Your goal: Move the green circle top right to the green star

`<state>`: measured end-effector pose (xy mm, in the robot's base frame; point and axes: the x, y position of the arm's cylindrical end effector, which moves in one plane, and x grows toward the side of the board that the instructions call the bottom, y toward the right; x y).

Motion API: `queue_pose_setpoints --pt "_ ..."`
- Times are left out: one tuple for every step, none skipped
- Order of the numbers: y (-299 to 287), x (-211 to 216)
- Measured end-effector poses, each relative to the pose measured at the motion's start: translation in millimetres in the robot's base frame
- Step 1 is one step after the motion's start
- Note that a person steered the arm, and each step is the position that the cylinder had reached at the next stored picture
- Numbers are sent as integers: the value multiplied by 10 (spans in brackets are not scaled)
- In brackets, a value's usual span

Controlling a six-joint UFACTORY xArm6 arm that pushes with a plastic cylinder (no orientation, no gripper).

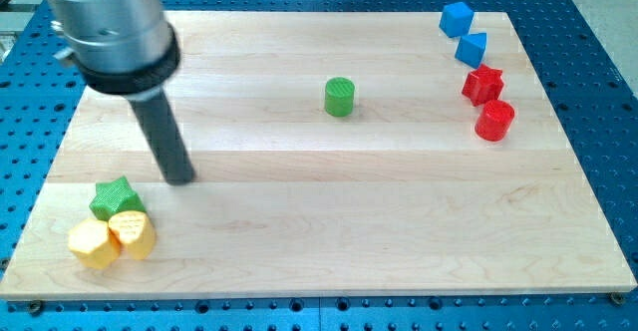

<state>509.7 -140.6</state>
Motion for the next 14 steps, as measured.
queue_pose_setpoints --pt "-294 169" --pt "-445 158" --pt "250 -82" --pt "1075 -467" --pt "1560 -638" --pt "1648 -638" --pt "1747 -638" --pt "1822 -642" --pt "2055 -719" --pt "1878 -757" --pt "1857 -931" --pt "2018 -917" --pt "1968 -917" --pt "1583 -917"
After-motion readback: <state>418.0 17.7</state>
